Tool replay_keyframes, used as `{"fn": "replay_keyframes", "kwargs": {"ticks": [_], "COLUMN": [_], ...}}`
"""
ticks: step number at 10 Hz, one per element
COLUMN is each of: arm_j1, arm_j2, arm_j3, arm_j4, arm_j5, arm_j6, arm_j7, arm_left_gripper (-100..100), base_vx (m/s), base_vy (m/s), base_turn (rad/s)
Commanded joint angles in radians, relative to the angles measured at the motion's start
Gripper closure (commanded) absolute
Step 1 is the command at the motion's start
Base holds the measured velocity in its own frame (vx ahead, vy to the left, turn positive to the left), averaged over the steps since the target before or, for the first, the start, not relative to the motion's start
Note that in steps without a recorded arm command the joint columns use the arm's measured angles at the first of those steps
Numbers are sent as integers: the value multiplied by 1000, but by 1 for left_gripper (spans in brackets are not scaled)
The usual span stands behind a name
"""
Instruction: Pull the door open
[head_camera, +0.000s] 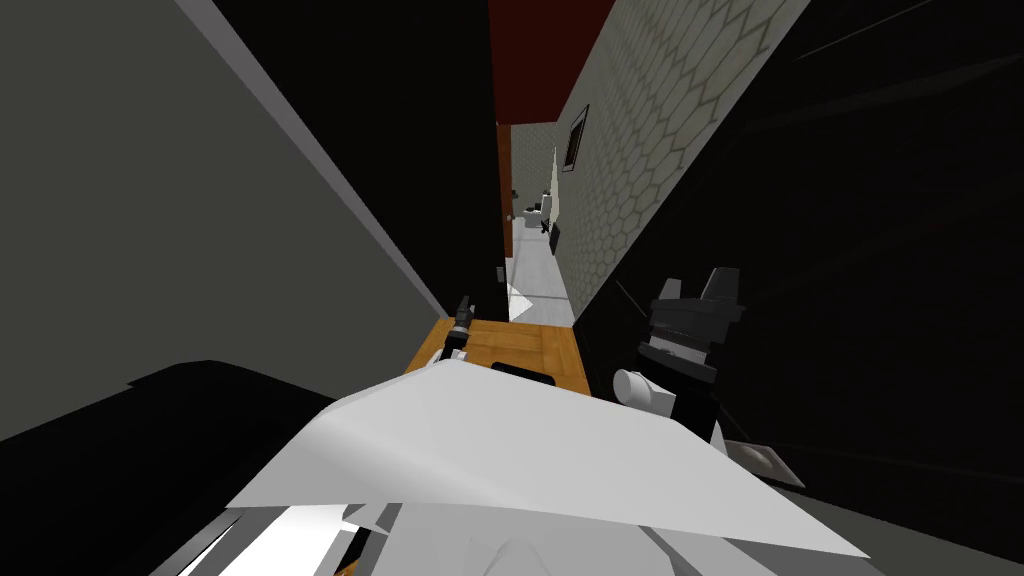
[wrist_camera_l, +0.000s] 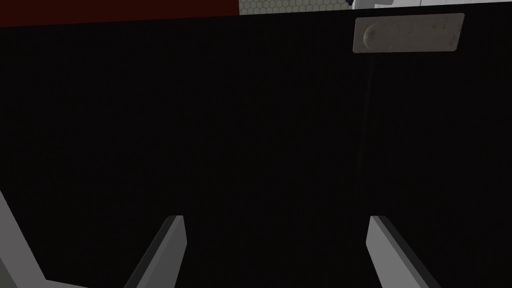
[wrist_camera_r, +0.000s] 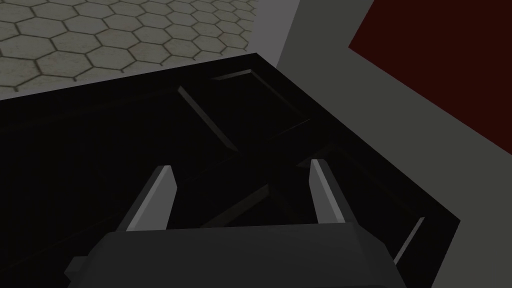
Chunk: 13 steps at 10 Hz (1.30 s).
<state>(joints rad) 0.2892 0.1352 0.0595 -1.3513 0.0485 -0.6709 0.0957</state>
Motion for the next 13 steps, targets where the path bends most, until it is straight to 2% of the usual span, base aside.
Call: {"fn": "replay_keyframes", "kwargs": {"ticks": [1,4,8,13], "arm_j1": [-9,-22,-49,-69], "arm_j2": [3,8,15,20], "arm_j3": [1,3,5,7], "arm_j4": [34,88,200,279], "arm_j5": [3,6,14,19], "arm_j6": [-7,-21,-51,-72], "arm_j7": [3,7,15,21], "arm_left_gripper": [-100,-100,-100,-100], "base_vx": [154,115,148,128], "base_vy": [-45,-15,-31,-11], "base_turn": [-28,-25,-35,-21]}}
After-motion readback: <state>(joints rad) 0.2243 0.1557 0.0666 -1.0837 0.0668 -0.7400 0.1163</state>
